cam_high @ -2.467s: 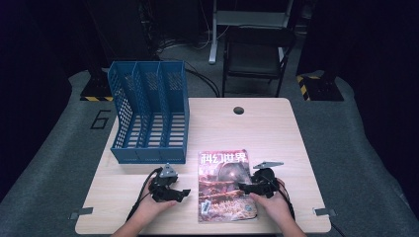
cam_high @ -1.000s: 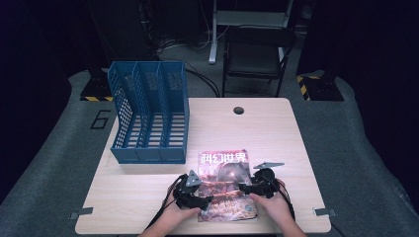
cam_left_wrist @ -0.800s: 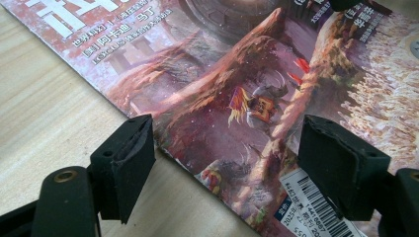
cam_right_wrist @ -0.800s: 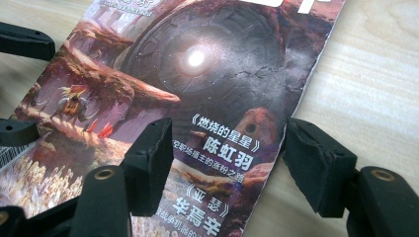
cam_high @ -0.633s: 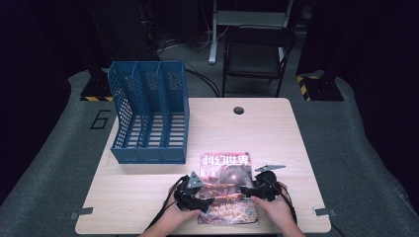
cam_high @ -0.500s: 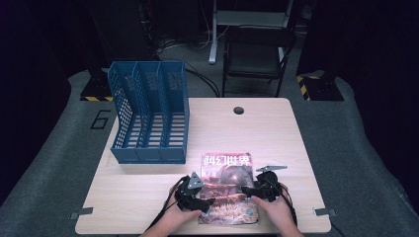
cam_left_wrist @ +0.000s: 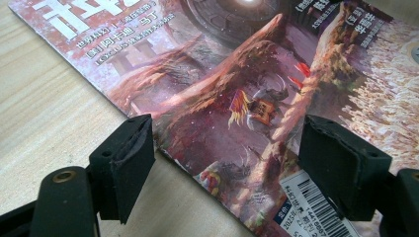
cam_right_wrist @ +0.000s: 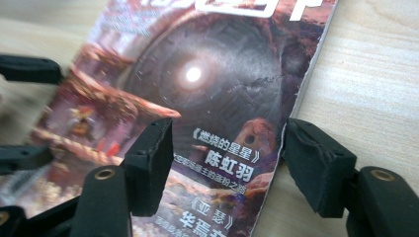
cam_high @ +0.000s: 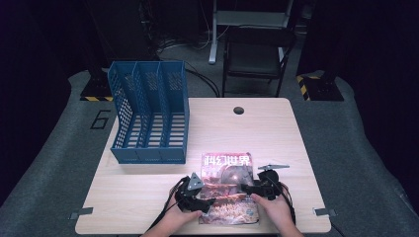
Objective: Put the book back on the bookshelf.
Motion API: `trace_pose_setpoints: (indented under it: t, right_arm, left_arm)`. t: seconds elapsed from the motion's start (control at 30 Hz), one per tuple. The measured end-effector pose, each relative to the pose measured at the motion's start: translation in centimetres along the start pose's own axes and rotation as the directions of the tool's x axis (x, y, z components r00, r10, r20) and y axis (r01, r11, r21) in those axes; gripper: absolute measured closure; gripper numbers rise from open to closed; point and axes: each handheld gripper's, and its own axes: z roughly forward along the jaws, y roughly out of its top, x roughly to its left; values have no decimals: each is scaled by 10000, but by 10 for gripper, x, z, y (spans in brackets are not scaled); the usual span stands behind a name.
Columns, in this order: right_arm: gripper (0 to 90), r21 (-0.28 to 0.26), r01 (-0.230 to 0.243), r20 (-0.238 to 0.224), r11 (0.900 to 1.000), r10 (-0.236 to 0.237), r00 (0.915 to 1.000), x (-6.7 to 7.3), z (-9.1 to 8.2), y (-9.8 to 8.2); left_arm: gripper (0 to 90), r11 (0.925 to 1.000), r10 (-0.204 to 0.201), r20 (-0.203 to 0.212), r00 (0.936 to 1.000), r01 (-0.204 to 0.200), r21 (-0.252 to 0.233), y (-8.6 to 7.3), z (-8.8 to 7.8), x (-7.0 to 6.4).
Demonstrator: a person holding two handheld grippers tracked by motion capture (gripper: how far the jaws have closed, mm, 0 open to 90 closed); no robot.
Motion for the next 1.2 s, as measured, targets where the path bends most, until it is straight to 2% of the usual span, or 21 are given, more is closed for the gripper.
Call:
trace_pose_setpoints:
  t: [0.2, 0.23, 0.27, 0.33, 0.47, 0.6, 0.63, 0.67, 0.73, 0.77, 0.83, 1.03, 1.17, 1.2]
  right_arm:
    - [431, -703, -303, -797, 9971, 247, 9965, -2, -11, 2]
    - [431, -703, -303, -797, 9971, 247, 9965, -2, -11, 2]
    - [436, -808, -466, -1044, 9956, 381, 9938, 0, -14, 3]
    - [438, -1126, -288, -1453, 9932, 122, 9893, 2, -20, 7]
    - [415, -1197, -3, -1406, 9928, -167, 9899, 6, -20, 8]
    - [413, -1095, 48, -1179, 9940, -177, 9929, 4, -17, 8]
    - [413, -991, -57, -1126, 9951, -56, 9936, 3, -17, 8]
    - [414, -773, -380, -1063, 9963, 296, 9939, 0, -15, 7]
    - [413, -745, -420, -1065, 9963, 339, 9937, -4, -13, 7]
    - [413, -594, -693, -1045, 9958, 628, 9925, -8, -12, 6]
    - [414, -418, -846, -1005, 9955, 801, 9917, -11, -9, 6]
    - [408, -93, -739, -641, 9972, 732, 9953, -14, -1, 6]
    - [395, -4, -792, -552, 9969, 790, 9953, -15, 2, 6]
    - [393, -24, -673, -554, 9977, 671, 9962, -16, 3, 6]
  left_arm:
    - [216, 10000, 6, -28, 10000, -6, -68, 0, 0, 0]
    - [216, 10000, 6, -28, 10000, -6, -68, 0, 0, 0]
    - [216, 10000, 9, 16, 10000, -9, -62, 0, 0, 0]
    - [216, 10000, 12, 44, 10000, -12, -46, -1, 0, 0]
    - [216, 10000, 9, 47, 10000, -9, -28, 0, 0, 0]
    - [216, 10000, -1, 44, 10000, 1, -33, 0, 0, 0]
    - [216, 10000, 4, 35, 10000, -4, -34, 0, 0, 0]
    - [216, 10000, -19, 38, 10000, 19, -54, -1, 0, 0]
    - [216, 10000, -41, 37, 10000, 42, -71, -1, 0, 0]
    - [216, 10000, -7, 28, 10000, 7, -65, -1, 0, 0]
    - [216, 10000, -3, 30, 10000, 4, -64, -1, 0, 0]
    - [216, 9999, -30, -47, 10000, 29, -147, -1, 0, -1]
    - [216, 9999, -30, -53, 10000, 29, -162, -1, 1, -1]
    - [216, 9999, -29, -57, 10000, 28, -163, -1, 1, -1]
